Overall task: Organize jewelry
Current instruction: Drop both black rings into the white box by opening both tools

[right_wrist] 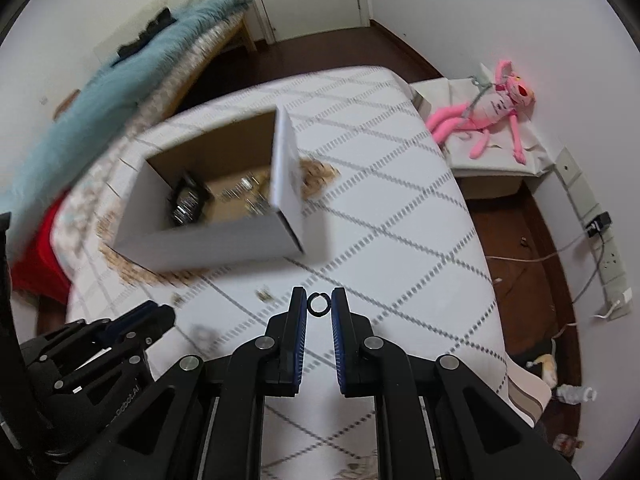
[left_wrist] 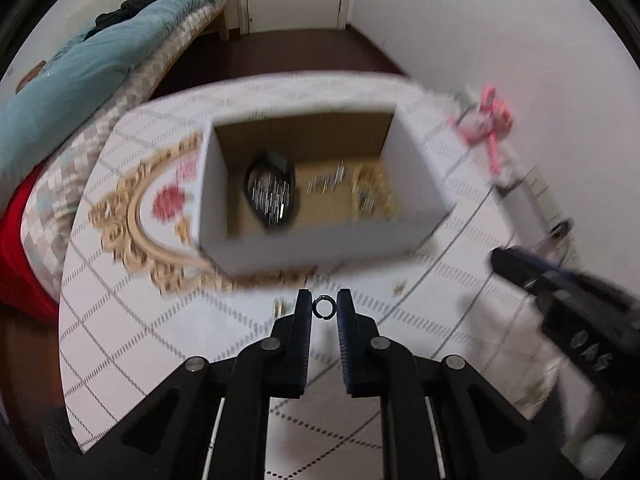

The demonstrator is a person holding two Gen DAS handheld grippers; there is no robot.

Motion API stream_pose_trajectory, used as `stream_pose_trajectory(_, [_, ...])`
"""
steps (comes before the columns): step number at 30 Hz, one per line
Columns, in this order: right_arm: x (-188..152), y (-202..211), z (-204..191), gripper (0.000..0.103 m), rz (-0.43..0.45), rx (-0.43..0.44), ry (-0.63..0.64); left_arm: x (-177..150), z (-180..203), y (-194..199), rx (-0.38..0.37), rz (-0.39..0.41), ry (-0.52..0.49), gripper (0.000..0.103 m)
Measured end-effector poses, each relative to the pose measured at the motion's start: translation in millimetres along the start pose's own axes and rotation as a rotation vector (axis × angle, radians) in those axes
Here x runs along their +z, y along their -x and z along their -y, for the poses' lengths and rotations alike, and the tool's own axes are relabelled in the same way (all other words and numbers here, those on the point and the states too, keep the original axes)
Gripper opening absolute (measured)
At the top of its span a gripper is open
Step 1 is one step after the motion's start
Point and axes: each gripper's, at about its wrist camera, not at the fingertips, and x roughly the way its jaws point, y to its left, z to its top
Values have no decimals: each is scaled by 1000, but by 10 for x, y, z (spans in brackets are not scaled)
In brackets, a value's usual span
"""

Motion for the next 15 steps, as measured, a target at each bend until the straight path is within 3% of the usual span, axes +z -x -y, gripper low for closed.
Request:
stream_pose_trajectory(6, [596,46,-181,13,7,156,-5,679,-198,82,-123,-7,74,10])
stream_pose_trajectory(14, [1230,-505,-419,13,-119,183,57,1157,-407,-143,-85,-69,97,13])
stream_pose_trajectory(15, [1268,-569,-429,13,-139,182,55,1193,-426,-186,-71,-84,100,20])
